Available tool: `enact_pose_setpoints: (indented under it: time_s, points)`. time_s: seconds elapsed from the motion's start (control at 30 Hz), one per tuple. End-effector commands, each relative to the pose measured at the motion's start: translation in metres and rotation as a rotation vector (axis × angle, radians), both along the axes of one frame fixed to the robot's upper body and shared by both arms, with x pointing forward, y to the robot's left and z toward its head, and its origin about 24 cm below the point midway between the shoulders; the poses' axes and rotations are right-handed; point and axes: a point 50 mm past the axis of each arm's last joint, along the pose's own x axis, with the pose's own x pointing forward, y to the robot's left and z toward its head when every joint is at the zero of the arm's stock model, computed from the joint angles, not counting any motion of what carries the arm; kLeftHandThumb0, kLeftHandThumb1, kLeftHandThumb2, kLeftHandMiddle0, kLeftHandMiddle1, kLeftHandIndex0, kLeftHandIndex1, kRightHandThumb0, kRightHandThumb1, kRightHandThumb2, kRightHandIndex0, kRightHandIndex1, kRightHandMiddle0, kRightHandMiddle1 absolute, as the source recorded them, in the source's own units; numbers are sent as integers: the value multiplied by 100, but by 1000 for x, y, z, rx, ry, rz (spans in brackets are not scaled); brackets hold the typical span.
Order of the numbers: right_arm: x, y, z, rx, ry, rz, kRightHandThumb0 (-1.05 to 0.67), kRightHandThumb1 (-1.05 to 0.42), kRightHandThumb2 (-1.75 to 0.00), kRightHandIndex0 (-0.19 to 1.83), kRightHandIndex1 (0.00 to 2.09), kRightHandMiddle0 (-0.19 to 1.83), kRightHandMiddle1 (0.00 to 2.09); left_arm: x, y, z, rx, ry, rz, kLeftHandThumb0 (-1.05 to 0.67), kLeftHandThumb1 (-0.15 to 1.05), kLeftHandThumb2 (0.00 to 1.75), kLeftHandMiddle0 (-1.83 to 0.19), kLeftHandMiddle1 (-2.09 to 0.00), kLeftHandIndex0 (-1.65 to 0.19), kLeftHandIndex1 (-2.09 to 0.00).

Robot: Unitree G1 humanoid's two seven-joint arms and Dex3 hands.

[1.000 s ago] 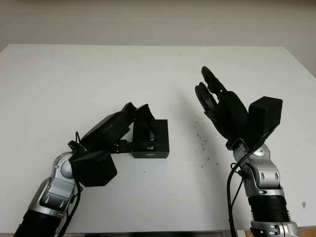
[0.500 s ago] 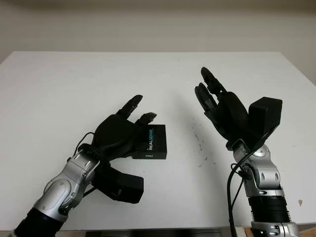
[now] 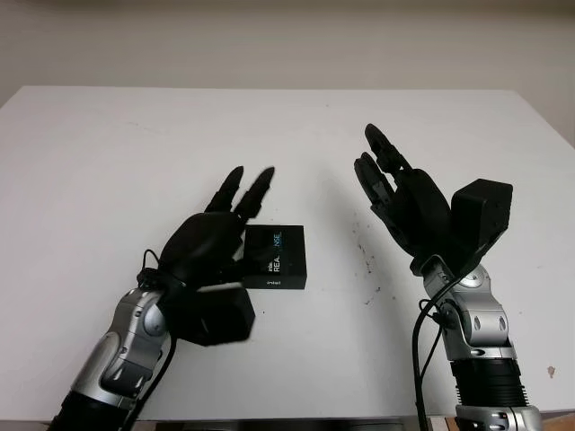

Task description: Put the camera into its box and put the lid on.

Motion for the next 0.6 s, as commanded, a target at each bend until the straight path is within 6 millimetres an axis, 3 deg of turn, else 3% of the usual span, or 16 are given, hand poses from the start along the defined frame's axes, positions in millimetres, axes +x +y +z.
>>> enact_pose_setpoints:
  time_s: [0.0, 0.13, 0.3, 0.43, 0.57]
  points:
    - [-2, 2, 8, 11, -42, 8, -65, -105, -32, -7, 5, -4, 4, -2, 9, 10, -156, -29, 24, -72, 105, 52, 19, 0, 19, 0]
    - [-2, 5, 12, 2, -68, 8, -65, -105, -34, -7, 5, -5, 4, 1, 22, 17, -419, -47, 54, -73, 105, 57, 19, 0, 19, 0]
    - [-1, 8, 16, -13, -104, 14, -71, -105, -41, -12, 3, -10, 2, 3, 35, 13, -736, -27, 67, -76, 105, 50, 19, 0, 19, 0]
    - [-3, 11, 19, -22, -134, 38, -72, -105, -58, -18, 1, -15, 1, 3, 42, 9, -803, 4, 71, -79, 105, 56, 19, 0, 19, 0]
    - [-4, 14, 19, -15, -139, 28, -74, -105, -62, -19, 0, -18, 0, 4, 49, 3, -887, 59, 76, -79, 105, 61, 19, 0, 19, 0]
